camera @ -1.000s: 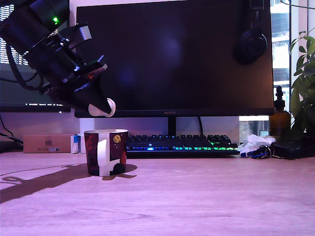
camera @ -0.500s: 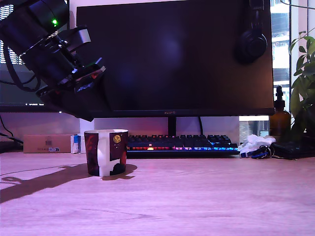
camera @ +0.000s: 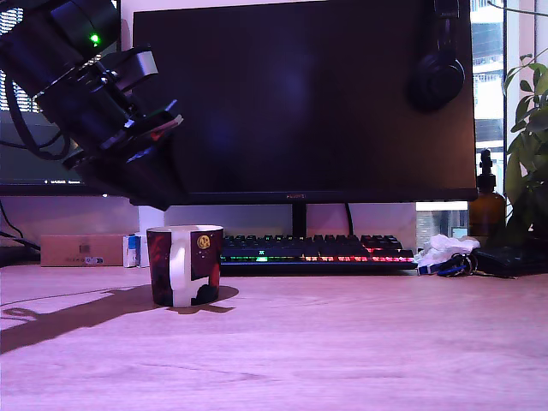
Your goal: Pick up the coffee capsules on the table and drop them inside the coffee cup
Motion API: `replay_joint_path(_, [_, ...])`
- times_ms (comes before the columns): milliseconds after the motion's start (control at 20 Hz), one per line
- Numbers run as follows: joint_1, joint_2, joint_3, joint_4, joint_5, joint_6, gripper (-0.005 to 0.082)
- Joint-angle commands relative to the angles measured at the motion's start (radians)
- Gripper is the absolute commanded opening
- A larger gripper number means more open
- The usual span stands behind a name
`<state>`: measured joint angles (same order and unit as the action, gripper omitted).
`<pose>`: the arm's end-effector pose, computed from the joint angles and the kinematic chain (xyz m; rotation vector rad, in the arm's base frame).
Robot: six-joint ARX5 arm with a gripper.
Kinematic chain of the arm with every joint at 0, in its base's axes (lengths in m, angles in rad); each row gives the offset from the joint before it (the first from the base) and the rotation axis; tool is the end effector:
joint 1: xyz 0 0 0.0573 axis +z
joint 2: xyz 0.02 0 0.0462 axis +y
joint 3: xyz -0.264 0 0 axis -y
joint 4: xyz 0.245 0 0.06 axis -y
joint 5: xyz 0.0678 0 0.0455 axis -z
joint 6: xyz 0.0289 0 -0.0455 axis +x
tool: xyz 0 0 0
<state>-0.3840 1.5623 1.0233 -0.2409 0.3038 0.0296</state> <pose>0.2996 -0.1304 0.2262 0.0588 0.7845 -0.6638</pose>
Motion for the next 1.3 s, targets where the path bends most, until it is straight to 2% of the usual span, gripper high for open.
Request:
replay_joint_path(0, [0.003,-0.019,0.0,0.001,0.008,0.005,-0.0021])
replay_joint_path(100, [0.005,-0.055,0.0,0.001,0.022,0.005,-0.0021])
replay_joint_path(350, [0.055,-0.132,-0.009,-0.014,0.109,0.005,-0.0021])
replay_joint_path(650, [0.148,-0.186,-0.024,0.011,0.13,0.005,-0.0021])
replay_joint_path(850, [0.19,-0.265,-0.103,0.065,0.124,0.002,-0.0021])
replay_joint_path(1100, [0.235,-0.395,-0.244,0.148,0.068,-0.056,-0.0021])
replay_joint_path(1250, [0.248,-0.494,-0.334,0.182,0.031,-0.057,-0.0021])
